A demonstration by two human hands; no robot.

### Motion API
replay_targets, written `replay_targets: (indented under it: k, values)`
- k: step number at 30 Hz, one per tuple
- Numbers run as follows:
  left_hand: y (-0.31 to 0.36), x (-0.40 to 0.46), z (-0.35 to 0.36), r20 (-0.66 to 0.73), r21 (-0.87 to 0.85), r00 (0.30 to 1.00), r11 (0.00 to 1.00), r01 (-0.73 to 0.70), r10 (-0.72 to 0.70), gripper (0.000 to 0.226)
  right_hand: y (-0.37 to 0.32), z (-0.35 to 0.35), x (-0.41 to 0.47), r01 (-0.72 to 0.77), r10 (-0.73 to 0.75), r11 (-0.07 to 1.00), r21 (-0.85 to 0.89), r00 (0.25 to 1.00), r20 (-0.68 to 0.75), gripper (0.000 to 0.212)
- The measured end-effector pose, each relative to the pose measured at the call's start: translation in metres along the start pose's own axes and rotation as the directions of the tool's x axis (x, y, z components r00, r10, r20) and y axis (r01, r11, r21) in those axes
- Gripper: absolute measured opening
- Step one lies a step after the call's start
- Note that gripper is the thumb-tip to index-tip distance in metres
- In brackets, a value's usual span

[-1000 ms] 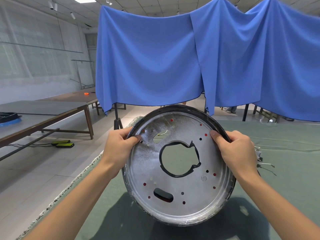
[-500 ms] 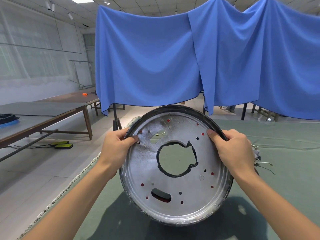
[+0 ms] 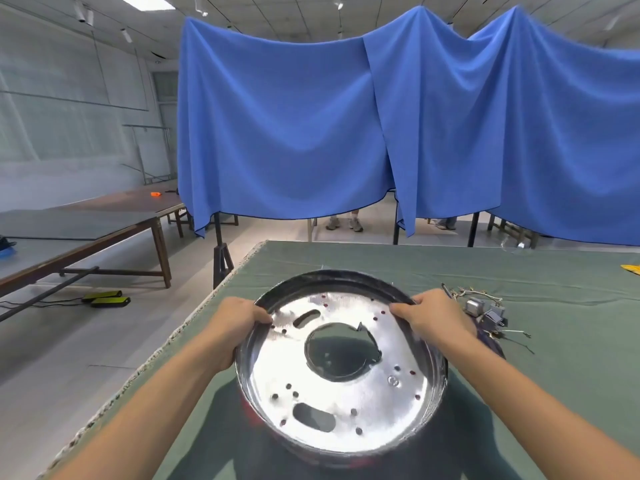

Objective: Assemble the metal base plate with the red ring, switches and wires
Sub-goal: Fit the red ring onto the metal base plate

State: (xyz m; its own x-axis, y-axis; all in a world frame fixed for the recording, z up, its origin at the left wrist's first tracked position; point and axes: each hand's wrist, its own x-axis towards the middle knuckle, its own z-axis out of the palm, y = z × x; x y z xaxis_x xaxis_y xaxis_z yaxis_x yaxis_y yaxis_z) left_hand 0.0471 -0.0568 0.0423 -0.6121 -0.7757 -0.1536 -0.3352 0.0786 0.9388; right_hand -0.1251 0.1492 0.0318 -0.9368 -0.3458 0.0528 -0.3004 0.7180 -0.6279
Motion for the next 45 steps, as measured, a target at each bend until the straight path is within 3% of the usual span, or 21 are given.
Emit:
replay_targets:
  k: [5, 16, 19, 23, 25, 28, 30, 32, 36, 39, 45]
  values:
    - [-0.013, 0.005, 0.005, 0.037, 0.055, 0.998, 0.997, 0.058, -0.06, 0.004, 0.007, 0.011, -0.001, -0.049, 0.052, 0.998, -0.038, 0.994, 0.091, 0.046]
    - [-0.022, 0.016, 0.003, 0.071, 0.273, 0.996, 0.961, 0.034, -0.055, 0.028, 0.002, 0.011, 0.003, -0.02, 0.044, 0.982, -0.188, 0.991, 0.126, 0.045]
    - [-0.018, 0.018, -0.001, 0.125, 0.286, 0.989, 0.957, 0.04, -0.078, 0.018, 0.001, 0.007, 0.003, -0.026, 0.059, 0.979, -0.201, 0.985, 0.163, 0.047]
    - [-0.013, 0.028, -0.012, 0.24, 0.288, 0.961, 0.955, 0.066, -0.139, 0.052, -0.009, -0.002, 0.003, 0.002, 0.04, 0.961, -0.277, 0.988, 0.149, 0.047]
    - [-0.013, 0.041, -0.015, 0.202, 0.234, 0.974, 0.971, 0.057, -0.106, 0.056, -0.017, -0.004, 0.004, 0.037, -0.005, 0.947, -0.319, 0.995, 0.101, 0.043]
    - [-0.02, 0.069, -0.013, 0.101, 0.084, 0.992, 0.993, -0.082, 0.074, 0.032, -0.03, -0.001, 0.007, 0.086, -0.077, 0.936, -0.341, 0.996, 0.04, 0.043]
    - [-0.027, 0.09, -0.008, 0.106, 0.19, 0.968, 0.95, -0.246, 0.229, 0.019, -0.038, 0.003, 0.012, 0.111, -0.103, 0.933, -0.341, 0.994, 0.043, 0.043]
    - [-0.033, 0.109, -0.002, 0.205, 0.34, 0.921, 0.859, -0.384, 0.331, 0.025, -0.044, 0.007, 0.021, 0.129, -0.112, 0.937, -0.325, 0.991, 0.07, 0.041]
    - [-0.035, 0.14, 0.017, 0.377, 0.441, 0.844, 0.727, -0.527, 0.382, 0.033, -0.049, 0.015, 0.043, 0.133, -0.101, 0.949, -0.285, 0.987, 0.126, 0.03]
    - [-0.029, 0.151, 0.027, 0.472, 0.448, 0.79, 0.666, -0.597, 0.391, 0.026, -0.051, 0.02, 0.059, 0.139, -0.099, 0.956, -0.257, 0.981, 0.165, 0.027]
    - [-0.019, 0.151, 0.007, 0.592, 0.468, 0.768, 0.67, -0.576, 0.247, 0.045, -0.055, 0.035, 0.078, 0.186, -0.138, 0.959, -0.214, 0.966, 0.22, 0.027]
